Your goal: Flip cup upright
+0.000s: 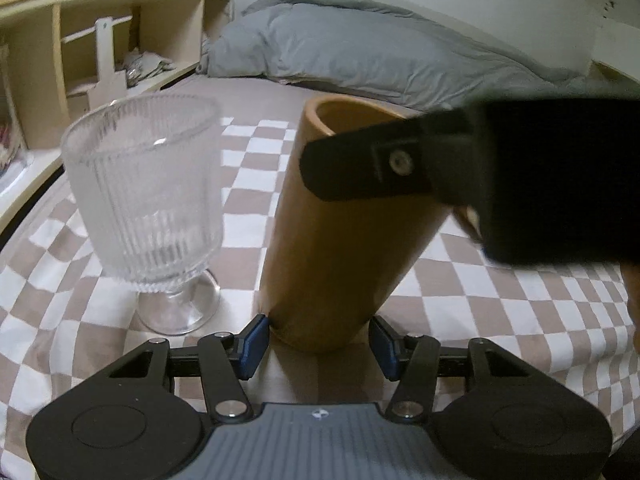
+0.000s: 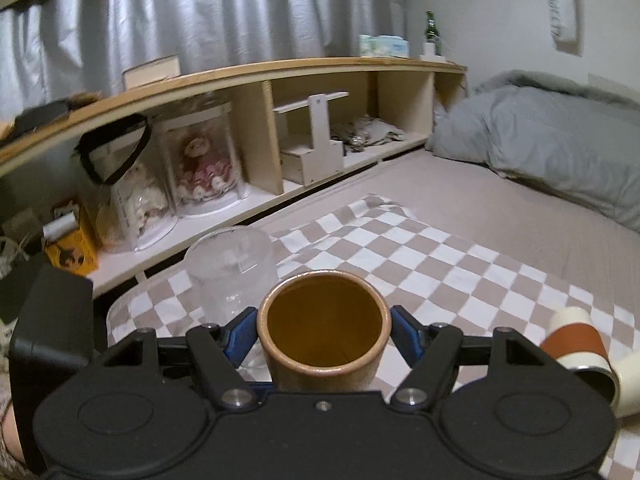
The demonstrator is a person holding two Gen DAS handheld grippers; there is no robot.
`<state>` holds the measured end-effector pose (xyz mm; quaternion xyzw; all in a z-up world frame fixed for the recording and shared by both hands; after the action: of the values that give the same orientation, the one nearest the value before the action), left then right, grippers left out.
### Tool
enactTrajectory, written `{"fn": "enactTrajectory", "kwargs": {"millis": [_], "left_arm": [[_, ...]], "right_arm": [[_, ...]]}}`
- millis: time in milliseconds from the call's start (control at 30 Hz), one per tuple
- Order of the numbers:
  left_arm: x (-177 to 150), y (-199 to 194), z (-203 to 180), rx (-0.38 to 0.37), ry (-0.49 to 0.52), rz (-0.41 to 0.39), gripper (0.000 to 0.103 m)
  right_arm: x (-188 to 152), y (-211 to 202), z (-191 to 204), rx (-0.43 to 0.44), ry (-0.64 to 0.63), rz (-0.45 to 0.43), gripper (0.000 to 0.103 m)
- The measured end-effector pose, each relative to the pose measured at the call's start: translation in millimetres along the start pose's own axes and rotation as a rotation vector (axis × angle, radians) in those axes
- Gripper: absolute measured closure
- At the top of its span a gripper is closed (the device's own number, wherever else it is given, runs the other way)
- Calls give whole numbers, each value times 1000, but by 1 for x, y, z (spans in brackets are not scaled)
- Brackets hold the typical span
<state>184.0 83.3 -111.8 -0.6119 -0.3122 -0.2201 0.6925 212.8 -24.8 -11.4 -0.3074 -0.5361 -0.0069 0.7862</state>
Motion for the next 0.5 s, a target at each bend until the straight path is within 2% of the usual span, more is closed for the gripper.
{"fn": "enactTrajectory", "kwargs": {"millis": [200, 500], "left_arm": [[0, 5, 2, -24, -30, -10, 47], [-1, 7, 3, -47, -42, -9, 46]], "right_arm": [[-4, 13, 7, -10, -50, -13, 31], [-2, 15, -3, -27, -2, -43, 28]]}}
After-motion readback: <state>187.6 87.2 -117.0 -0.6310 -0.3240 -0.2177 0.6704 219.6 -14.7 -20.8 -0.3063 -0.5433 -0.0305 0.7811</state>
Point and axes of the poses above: each gripper's, at about its wrist camera, not at the fingertips, and y roughly the way its jaws point, z to its left, x to its top, the point moved 4 cm from there along y, roughly the way its jaws point, and after that the axes turned 15 degrees about x, right-handed, at the moved point
